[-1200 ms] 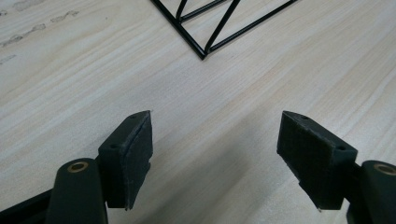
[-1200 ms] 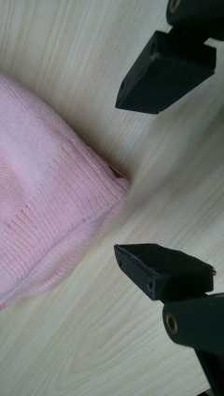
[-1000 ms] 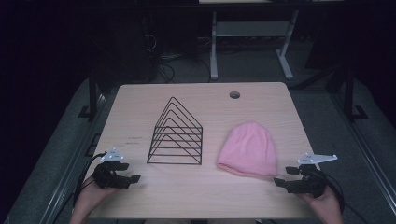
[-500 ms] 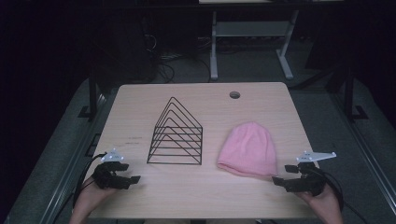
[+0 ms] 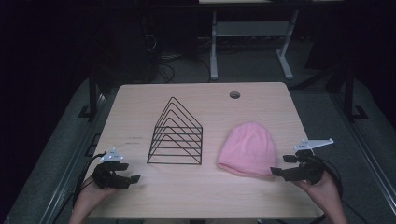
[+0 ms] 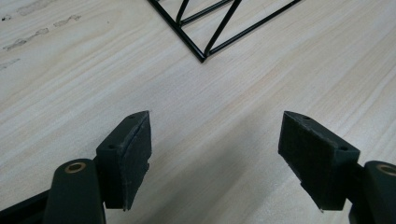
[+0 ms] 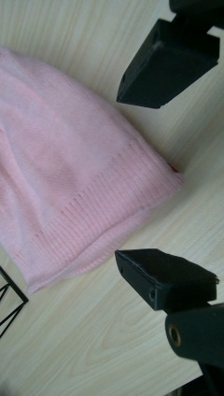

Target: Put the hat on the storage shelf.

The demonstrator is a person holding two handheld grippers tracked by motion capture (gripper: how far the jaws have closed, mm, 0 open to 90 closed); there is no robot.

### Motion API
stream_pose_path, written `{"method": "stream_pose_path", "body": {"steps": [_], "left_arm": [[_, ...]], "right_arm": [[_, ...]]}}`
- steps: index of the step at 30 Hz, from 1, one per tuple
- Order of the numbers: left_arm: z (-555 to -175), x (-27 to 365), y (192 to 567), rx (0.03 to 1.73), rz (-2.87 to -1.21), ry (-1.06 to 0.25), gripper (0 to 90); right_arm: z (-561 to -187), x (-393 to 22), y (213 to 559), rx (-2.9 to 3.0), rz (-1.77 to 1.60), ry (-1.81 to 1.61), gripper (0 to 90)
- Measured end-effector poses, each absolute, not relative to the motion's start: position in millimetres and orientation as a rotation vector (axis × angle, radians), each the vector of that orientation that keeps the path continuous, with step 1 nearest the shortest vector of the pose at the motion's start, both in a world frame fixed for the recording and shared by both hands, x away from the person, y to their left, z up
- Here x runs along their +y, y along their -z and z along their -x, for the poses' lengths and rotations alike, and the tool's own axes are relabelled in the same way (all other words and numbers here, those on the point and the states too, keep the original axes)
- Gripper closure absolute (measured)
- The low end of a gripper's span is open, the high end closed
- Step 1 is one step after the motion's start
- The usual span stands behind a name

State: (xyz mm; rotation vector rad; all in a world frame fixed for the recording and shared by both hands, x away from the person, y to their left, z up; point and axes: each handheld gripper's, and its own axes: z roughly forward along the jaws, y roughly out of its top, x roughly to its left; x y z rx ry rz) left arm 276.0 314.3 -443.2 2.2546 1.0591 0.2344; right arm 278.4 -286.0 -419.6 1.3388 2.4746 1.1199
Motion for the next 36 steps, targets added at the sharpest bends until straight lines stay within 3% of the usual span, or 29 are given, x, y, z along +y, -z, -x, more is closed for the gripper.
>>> {"method": "stream_pose_path", "body": {"steps": [36], "left_arm": [[-276, 314, 442, 1.058, -2.249, -0.227, 25.6]], "right_arm": [[-354, -279, 382, 2.586, -1.358, -1.049, 17.0]]}}
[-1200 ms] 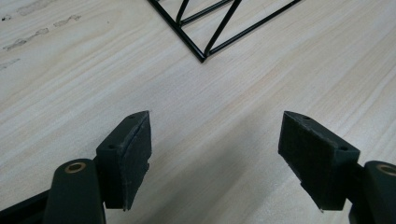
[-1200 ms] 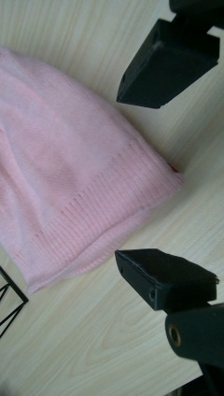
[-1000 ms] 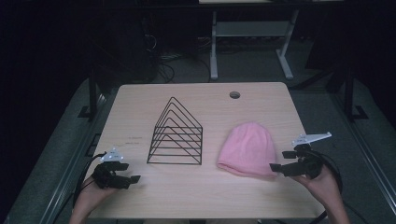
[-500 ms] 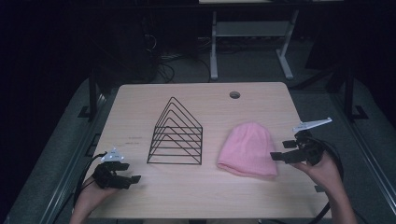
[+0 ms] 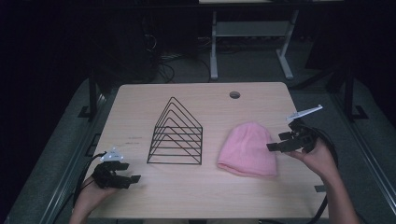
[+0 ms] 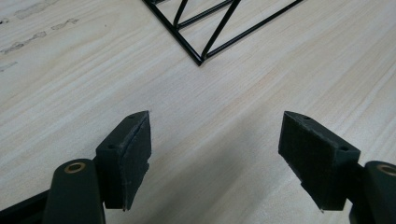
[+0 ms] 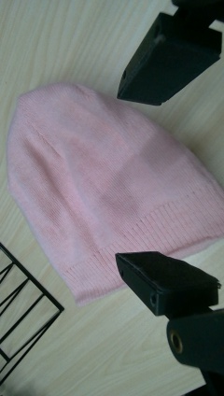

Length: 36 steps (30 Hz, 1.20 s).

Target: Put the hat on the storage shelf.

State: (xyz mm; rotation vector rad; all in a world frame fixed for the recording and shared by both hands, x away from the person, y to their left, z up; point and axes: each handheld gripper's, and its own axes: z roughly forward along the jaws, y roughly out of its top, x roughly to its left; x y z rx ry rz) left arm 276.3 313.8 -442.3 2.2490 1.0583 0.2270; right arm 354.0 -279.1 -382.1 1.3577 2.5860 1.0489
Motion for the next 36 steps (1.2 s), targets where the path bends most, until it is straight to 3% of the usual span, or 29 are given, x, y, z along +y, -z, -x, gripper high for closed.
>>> {"method": "stream_pose_path", "body": {"steps": [19, 36], "left_arm": [[-276, 315, 442, 1.062, -2.227, -0.221, 25.6], [-276, 320, 444, 1.077, -2.223, -0.212, 25.6]], "right_arm": [[-404, -274, 377, 2.6, -1.415, -0.983, 17.8], [-448, -263, 396, 2.675, -1.472, -0.88, 17.8]]}}
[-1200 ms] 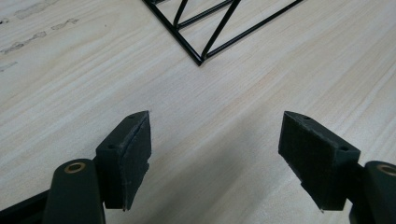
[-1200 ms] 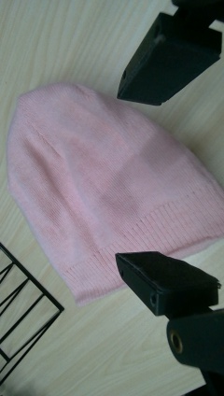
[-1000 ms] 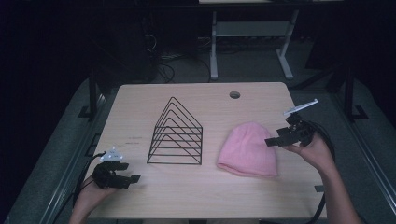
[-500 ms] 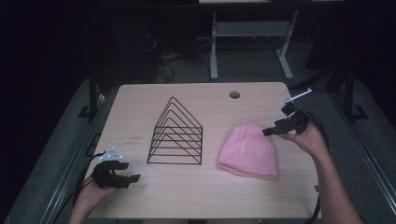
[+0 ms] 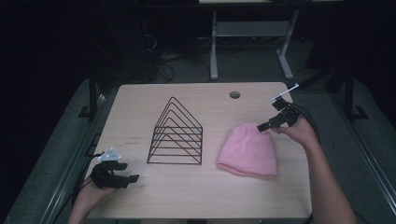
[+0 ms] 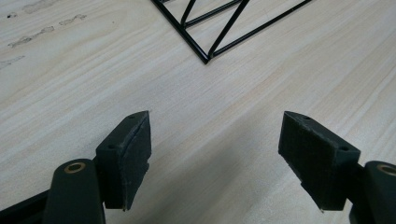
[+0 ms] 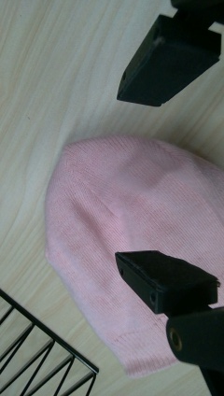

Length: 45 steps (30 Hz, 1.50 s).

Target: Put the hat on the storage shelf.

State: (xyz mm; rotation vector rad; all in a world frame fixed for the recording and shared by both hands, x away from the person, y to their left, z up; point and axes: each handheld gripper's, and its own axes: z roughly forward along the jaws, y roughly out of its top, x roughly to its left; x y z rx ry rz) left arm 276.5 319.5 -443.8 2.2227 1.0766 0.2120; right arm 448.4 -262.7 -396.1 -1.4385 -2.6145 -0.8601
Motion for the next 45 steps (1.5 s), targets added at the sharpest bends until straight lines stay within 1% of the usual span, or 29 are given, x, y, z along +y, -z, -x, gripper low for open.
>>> {"method": "stream_pose_path", "body": {"steps": [7, 13, 17, 19, 21, 24, 27, 28, 29, 30, 41, 42, 43, 45], "left_arm": [[-276, 318, 445, 1.076, -2.223, -0.198, 25.3], [-276, 318, 446, 1.077, -2.22, -0.197, 25.3], [-277, 318, 446, 1.078, -2.219, -0.195, 25.3], [-277, 318, 446, 1.078, -2.219, -0.197, 25.3], [-277, 319, 446, 1.078, -2.222, -0.202, 25.3], [-277, 320, 446, 1.081, -2.217, -0.205, 25.3], [-277, 321, 446, 1.078, -2.22, -0.207, 25.3], [-277, 321, 447, 1.083, -2.217, -0.205, 25.3], [-277, 321, 447, 1.083, -2.217, -0.205, 25.3], [-278, 322, 447, 1.081, -2.219, -0.207, 25.3], [-278, 325, 447, 1.089, -2.216, -0.206, 25.3], [-278, 324, 447, 1.083, -2.214, -0.207, 25.3], [-278, 324, 447, 1.083, -2.214, -0.207, 25.3], [-278, 323, 447, 1.085, -2.218, -0.203, 25.3]], "right_arm": [[-460, -257, 408, -2.598, 1.475, 0.812, 21.3], [-467, -250, 420, -2.592, 1.489, 0.725, 22.4], [-470, -247, 426, -2.589, 1.48, 0.698, 25.3], [-472, -247, 429, -2.58, 1.477, 0.695, 29.8], [-473, -247, 430, -2.575, 1.476, 0.682, 30.7], [-474, -246, 435, -2.571, 1.476, 0.654, 34.9], [-474, -243, 437, -2.584, 1.452, 0.654, 40.5], [-475, -241, 438, -2.592, 1.443, 0.64, 43.8], [-475, -241, 438, -2.592, 1.443, 0.64, 43.8], [-475, -239, 440, -2.593, 1.44, 0.632, 46.9], [-476, -241, 445, -2.554, 1.459, 0.647, 54.6], [-475, -242, 445, -2.528, 1.471, 0.661, 59.2], [-475, -242, 445, -2.528, 1.471, 0.661, 59.2], [-474, -244, 446, -2.504, 1.481, 0.683, 65.5]]}}
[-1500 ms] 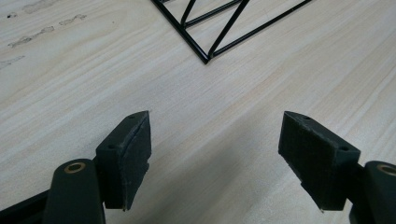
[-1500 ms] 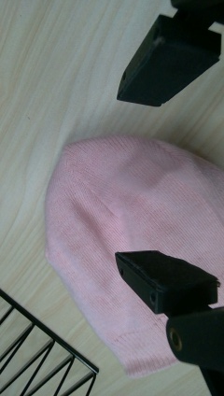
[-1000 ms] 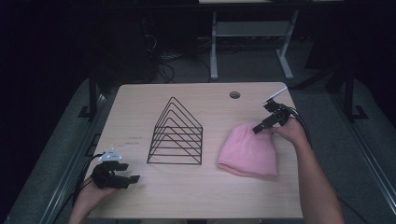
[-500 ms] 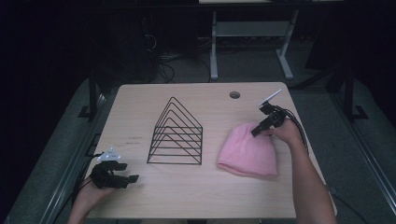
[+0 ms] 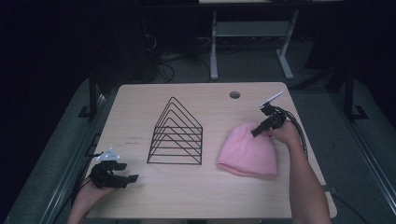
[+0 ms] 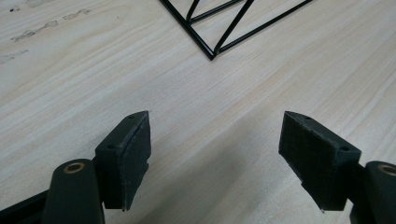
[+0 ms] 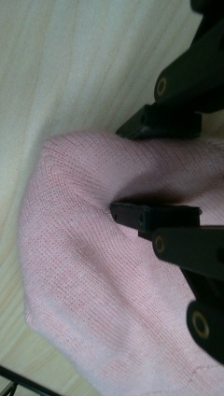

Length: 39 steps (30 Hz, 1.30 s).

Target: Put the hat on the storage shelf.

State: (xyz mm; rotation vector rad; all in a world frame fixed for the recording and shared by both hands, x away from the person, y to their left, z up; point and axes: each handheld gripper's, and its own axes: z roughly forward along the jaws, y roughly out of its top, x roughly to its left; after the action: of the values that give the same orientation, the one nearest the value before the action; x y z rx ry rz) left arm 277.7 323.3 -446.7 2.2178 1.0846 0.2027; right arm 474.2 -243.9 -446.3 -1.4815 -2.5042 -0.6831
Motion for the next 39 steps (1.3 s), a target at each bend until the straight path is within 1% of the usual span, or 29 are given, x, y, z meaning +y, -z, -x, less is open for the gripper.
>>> {"method": "stream_pose_path", "body": {"steps": [1, 2, 7, 17, 26, 27, 28, 30, 39], "left_arm": [[-278, 323, 447, 1.085, -2.218, -0.203, 25.3], [-278, 323, 447, 1.087, -2.218, -0.202, 25.3], [-276, 323, 444, 1.086, -2.198, -0.203, 25.3], [-277, 319, 444, 1.079, -2.199, -0.194, 25.3], [-280, 318, 437, 1.064, -2.192, -0.177, 25.8], [-280, 319, 433, 1.053, -2.187, -0.191, 25.8], [-280, 319, 433, 1.053, -2.187, -0.191, 25.9], [-282, 319, 427, 1.024, -2.2, -0.2, 25.9], [-293, 321, 407, 0.966, -2.224, -0.17, 25.9]], "right_arm": [[-474, -244, 446, -2.504, 1.481, 0.683, 65.5], [-473, -245, 447, -2.485, 1.49, 0.708, 69.3], [-470, -250, 446, -2.45, 1.515, 0.773, 74.0], [-460, -252, 429, -2.461, 1.461, 0.903, 76.1], [-445, -247, 398, -2.495, 1.375, 1.048, 77.0], [-440, -246, 390, -2.499, 1.366, 1.076, 77.1], [-440, -246, 390, -2.499, 1.366, 1.076, 77.1], [-433, -246, 376, -2.513, 1.335, 1.116, 77.0], [-416, -243, 333, -2.567, 1.255, 1.235, 77.9]]}}
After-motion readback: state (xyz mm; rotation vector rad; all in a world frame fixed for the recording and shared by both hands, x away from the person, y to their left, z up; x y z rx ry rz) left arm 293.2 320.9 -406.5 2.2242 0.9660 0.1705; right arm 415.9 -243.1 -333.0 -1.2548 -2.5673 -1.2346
